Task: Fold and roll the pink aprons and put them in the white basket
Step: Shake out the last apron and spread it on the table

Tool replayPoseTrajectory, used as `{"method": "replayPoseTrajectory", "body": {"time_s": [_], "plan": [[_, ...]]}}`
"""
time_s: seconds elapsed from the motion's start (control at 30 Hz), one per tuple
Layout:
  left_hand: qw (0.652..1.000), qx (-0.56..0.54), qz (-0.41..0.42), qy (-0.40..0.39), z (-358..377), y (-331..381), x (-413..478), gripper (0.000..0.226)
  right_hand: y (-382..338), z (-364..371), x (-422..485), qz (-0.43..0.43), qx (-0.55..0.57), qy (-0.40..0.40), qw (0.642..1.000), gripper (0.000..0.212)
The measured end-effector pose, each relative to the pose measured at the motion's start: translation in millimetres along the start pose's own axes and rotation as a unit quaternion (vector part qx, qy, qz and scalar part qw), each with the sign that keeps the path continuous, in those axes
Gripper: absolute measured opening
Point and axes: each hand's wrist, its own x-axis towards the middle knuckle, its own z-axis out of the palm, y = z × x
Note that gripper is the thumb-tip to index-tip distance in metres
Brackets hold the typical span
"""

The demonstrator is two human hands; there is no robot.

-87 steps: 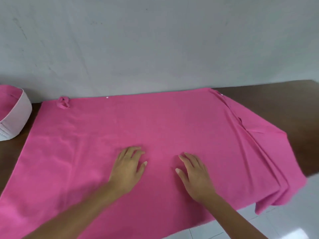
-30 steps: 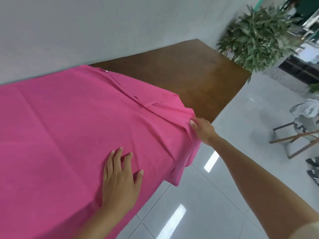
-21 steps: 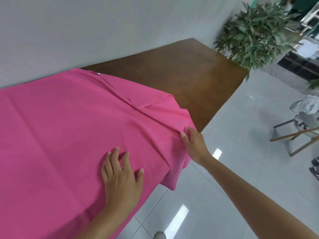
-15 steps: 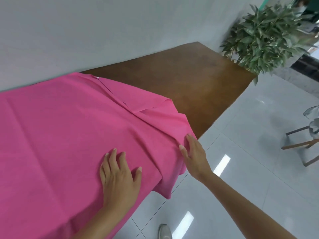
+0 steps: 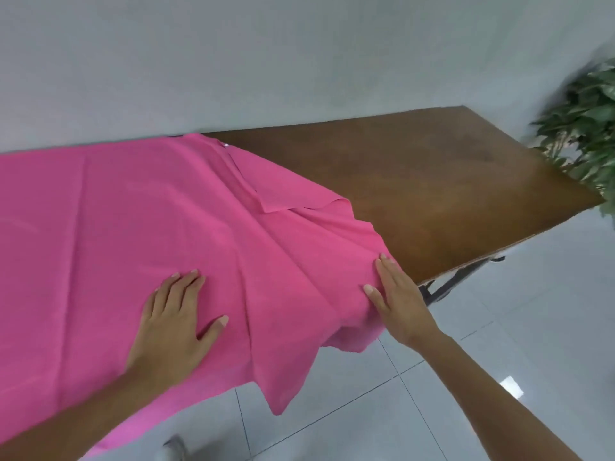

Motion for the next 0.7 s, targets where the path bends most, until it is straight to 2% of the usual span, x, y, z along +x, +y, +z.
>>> {"method": "replayPoseTrajectory", "body": {"time_s": [0.1,0.37,0.63,0.7], "plan": [[1.000,0.015,-0.003,0.001,0,2,-1,0.085,29,-6,22,-0.022,-0.047,-0.001,0.999,0.094],[0.999,0.030,-0.002,-0.019,-1,1,-3,0.085,74,-20,71,-0.026,-0.086,-0.022,0.996,0.095],[0.999,0.031,0.016,-0.022,-5,6,-4,0.083,76,-28,77,-0.025,-0.082,-0.027,0.996,0.094],[0.999,0.028,0.016,-0.025,-4,5,-5,0.083,74,-29,77,-0.022,-0.085,-0.034,0.996,0.089]]}}
